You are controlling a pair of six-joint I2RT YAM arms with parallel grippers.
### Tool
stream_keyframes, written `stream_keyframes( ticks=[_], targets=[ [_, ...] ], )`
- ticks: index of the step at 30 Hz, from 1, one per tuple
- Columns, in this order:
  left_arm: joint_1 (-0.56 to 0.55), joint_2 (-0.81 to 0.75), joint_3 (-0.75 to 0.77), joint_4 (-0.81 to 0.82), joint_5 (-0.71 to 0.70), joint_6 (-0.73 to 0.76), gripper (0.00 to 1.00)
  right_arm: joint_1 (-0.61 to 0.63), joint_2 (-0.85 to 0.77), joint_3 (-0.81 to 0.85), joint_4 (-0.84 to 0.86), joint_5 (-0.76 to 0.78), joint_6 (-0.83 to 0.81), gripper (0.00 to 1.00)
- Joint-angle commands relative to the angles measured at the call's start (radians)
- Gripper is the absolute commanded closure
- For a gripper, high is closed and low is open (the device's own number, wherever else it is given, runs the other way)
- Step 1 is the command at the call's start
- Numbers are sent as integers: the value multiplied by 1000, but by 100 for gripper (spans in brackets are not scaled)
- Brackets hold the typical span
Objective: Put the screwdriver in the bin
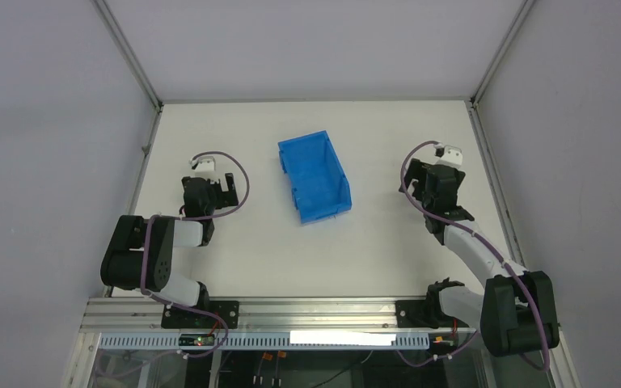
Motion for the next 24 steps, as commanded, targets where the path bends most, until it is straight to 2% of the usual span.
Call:
stream_keyframes(
  ticks=[1,4,9,12,15,18,22,24],
  targets=[
    [13,1,22,41,21,-4,0,-6,4,8,86,74,40,1],
    [14,1,23,41,21,-5,0,-5,27,73,9,147,47,1],
    [13,2,22,41,21,-4,0,-12,135,338,-388,48,-133,1],
    [14,2,22,41,21,-4,0,-66,292,541,-681,-30,-155,2],
    [14,2,22,41,20,-4,0,-90,473,699,-848,-107,-200,3],
    [13,2,22,41,20,-4,0,-97,587,777,-916,-144,-218,4],
    [14,2,23,41,21,-4,0,-106,693,817,-924,-156,-264,6],
    [14,2,22,41,20,-4,0,-111,750,849,-937,-167,-279,13]
  ],
)
